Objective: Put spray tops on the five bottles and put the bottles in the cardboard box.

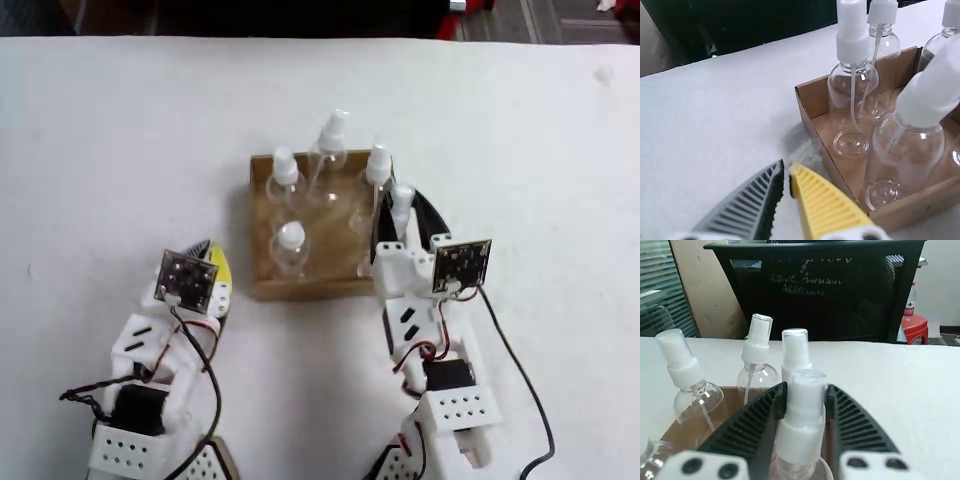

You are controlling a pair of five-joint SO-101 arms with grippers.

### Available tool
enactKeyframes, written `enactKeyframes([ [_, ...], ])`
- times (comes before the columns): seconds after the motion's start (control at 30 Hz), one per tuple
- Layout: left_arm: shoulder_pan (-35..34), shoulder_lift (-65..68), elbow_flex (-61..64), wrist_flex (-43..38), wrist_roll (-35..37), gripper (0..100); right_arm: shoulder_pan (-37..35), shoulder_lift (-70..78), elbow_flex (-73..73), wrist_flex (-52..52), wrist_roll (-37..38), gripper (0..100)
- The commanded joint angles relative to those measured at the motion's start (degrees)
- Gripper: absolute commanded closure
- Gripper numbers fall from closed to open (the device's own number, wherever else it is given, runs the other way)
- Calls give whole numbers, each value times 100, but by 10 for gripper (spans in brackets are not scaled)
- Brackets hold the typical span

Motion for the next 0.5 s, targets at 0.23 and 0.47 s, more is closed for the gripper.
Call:
enactKeyframes([
  [0.23,75,-92,-123,-141,-79,977,-84,-4,18,-92,26,788],
  [0.47,75,-92,-123,-141,-79,977,-40,-1332,18,611,18,776],
])
